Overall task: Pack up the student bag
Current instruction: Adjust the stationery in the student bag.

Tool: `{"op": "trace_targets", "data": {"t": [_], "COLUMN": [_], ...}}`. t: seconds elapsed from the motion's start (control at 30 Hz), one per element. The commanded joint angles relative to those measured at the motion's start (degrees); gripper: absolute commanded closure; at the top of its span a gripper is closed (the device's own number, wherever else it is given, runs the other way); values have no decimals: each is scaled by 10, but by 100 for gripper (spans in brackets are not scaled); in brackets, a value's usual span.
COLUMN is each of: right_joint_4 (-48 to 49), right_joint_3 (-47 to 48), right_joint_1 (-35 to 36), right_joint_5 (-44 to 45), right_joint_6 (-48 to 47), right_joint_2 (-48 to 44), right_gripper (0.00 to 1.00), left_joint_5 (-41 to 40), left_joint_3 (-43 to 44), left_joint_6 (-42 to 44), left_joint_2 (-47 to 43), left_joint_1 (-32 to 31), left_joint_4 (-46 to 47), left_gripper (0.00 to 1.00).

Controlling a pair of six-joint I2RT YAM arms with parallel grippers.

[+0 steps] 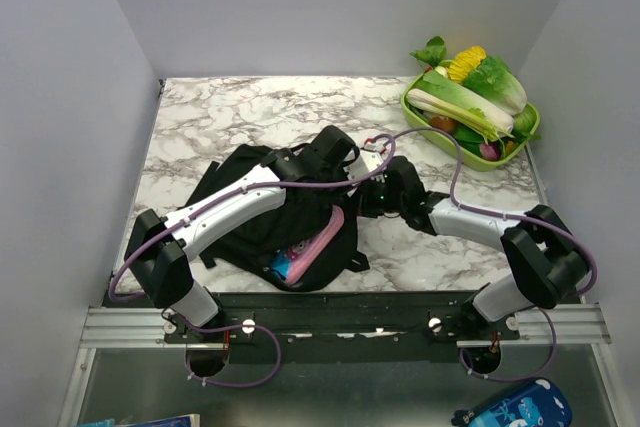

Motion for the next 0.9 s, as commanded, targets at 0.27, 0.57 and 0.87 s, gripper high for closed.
{"op": "trace_targets", "data": {"t": [0.27,0.57,0.87], "right_joint_4": [-100,-14,-23], "right_joint_3": [7,-47,-16], "right_joint_1": [6,21,39], "right_joint_5": [113,-13,-50], "right_joint_6": [-46,-21,-49], "right_joint_2": [-132,-93,33], "right_gripper": [100,99,99], "left_joint_5": [34,40,55], "left_joint_3": [-7,0,40], "left_joint_6": [-2,0,10], "left_joint_2": [-29,-29,-18], "left_joint_1": [9,10,11], "left_joint_4": [1,-2,-15], "left_gripper": [100,100,100]}}
